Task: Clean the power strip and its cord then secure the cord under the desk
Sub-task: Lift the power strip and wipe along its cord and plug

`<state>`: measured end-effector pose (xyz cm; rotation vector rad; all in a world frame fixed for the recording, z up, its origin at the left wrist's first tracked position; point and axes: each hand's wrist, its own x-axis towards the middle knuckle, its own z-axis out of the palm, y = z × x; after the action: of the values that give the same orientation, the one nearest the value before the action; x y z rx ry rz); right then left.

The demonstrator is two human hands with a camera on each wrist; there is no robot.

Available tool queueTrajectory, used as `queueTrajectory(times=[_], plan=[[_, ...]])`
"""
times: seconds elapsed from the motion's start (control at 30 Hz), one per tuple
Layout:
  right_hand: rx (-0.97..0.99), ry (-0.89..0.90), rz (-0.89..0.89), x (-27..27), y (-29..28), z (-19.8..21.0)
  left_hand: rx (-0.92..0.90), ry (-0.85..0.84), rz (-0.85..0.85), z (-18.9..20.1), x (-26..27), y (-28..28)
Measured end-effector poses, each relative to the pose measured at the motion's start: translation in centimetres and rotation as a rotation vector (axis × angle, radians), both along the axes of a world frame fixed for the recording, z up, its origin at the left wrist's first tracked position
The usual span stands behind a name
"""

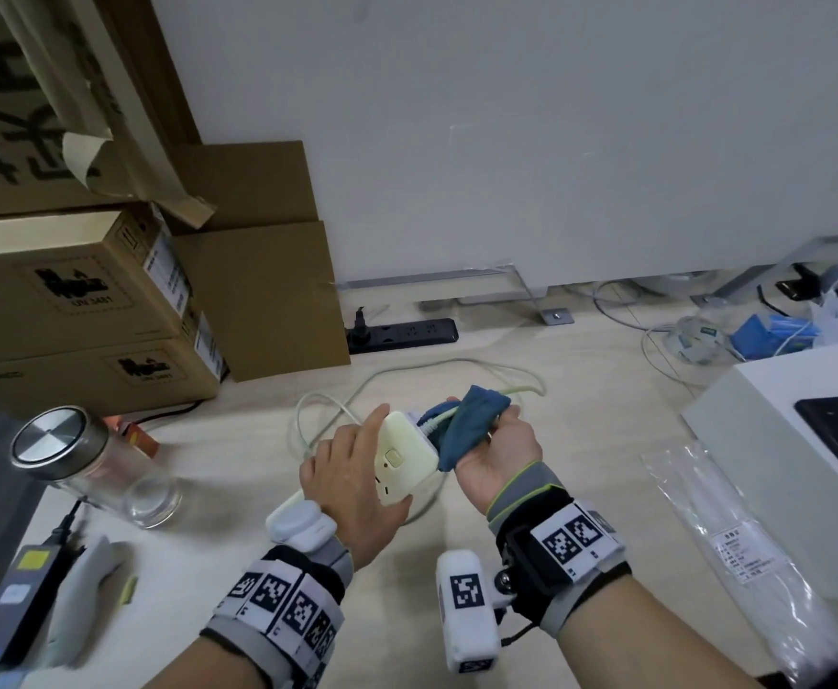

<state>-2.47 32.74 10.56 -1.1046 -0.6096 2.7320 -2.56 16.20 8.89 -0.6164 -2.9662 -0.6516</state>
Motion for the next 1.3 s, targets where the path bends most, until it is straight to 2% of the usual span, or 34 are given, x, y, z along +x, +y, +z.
queueTrajectory(times=[0.07, 0.17, 0.23, 0.37, 0.5, 0.6, 0.67, 0.83, 1.0, 1.13, 1.2, 1.3], plan=[[0.062, -0.076, -0.025, -0.1, -0.6, 0.1, 0.046, -0.022, 0.011, 0.1, 0.4, 0.2], [-0.051, -0.052, -0.193, 0.0, -1.0, 1.0, 0.176, -0.119, 0.086, 0.3, 0.6, 0.6], [0.015, 0.0, -0.141, 0.1, -1.2, 1.3, 0.221, -0.135, 0.114, 0.3, 0.6, 0.6], [0.189, 0.052, 0.071, 0.6, -1.6, 1.1, 0.139, -0.063, 0.042, 0.2, 0.3, -0.1], [0.306, 0.092, 0.064, 1.4, -2.3, 1.2, 0.139, -0.016, 0.003, 0.3, 0.0, -0.8], [0.388, -0.011, 0.042, 1.4, -2.9, 1.6, 0.167, 0.021, -0.033, 0.7, 0.1, -0.9], [0.349, -0.083, -0.006, 1.3, -2.8, 1.9, 0.181, 0.012, -0.061, 1.0, 0.2, -1.1], [0.256, -0.012, -0.02, 1.4, -2.4, 2.3, 0.147, -0.099, -0.072, 1.4, 0.3, -1.2], [0.231, -0.041, -0.026, 1.0, -1.4, 3.3, -0.056, -0.062, -0.183, 2.0, 0.8, -0.6], [0.221, -0.124, -0.109, 0.7, -2.1, 2.8, -0.132, -0.049, -0.261, 1.9, 0.5, -0.6], [0.131, -0.094, -0.146, 1.0, -2.4, 2.7, -0.086, -0.125, -0.266, 1.9, 0.5, -0.3], [0.016, -0.087, -0.143, 1.7, -2.5, 3.3, 0.16, -0.379, -0.162, 2.2, 0.5, 0.8]])
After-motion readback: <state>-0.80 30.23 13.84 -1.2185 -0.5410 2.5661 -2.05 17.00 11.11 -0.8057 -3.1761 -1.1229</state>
